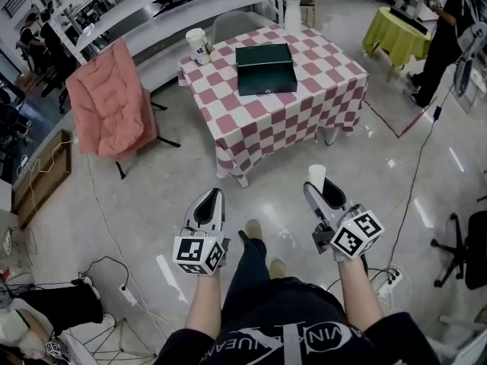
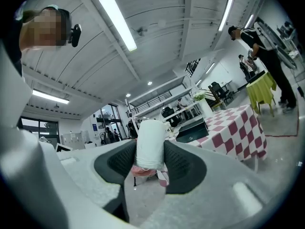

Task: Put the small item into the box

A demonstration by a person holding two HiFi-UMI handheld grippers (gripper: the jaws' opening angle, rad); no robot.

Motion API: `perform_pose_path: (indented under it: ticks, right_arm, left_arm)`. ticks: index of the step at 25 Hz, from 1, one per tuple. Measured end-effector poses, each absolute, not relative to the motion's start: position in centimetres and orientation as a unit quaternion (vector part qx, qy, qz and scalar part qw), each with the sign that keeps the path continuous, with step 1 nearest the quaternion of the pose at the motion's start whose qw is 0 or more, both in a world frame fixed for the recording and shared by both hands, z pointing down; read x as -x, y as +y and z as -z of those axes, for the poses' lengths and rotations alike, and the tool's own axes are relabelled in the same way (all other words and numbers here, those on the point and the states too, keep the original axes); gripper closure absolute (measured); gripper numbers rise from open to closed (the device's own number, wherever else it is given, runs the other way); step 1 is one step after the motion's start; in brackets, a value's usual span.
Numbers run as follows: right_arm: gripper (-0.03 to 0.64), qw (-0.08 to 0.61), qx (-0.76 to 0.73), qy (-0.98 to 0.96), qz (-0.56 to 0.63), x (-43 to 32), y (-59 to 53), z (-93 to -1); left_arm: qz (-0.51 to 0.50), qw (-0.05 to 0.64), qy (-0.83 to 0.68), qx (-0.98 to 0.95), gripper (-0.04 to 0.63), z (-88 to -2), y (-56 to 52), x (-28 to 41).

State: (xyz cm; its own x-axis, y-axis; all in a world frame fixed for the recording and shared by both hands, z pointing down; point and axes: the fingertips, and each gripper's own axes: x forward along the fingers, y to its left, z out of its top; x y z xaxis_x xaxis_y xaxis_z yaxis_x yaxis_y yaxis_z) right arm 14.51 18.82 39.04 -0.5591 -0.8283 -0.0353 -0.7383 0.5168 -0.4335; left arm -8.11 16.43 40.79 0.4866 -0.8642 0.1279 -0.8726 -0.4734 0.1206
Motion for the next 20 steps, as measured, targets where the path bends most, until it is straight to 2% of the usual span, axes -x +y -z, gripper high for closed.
perform_pose_path:
  ticks: [20]
  right_arm:
    - [0.436, 0.110, 0.458, 0.864, 0.179, -14.3, 5.5, -38.2]
  left_arm:
    - [-0.013, 0.093, -0.472, -0.877, 0.575, -41.3, 1.4, 5.9]
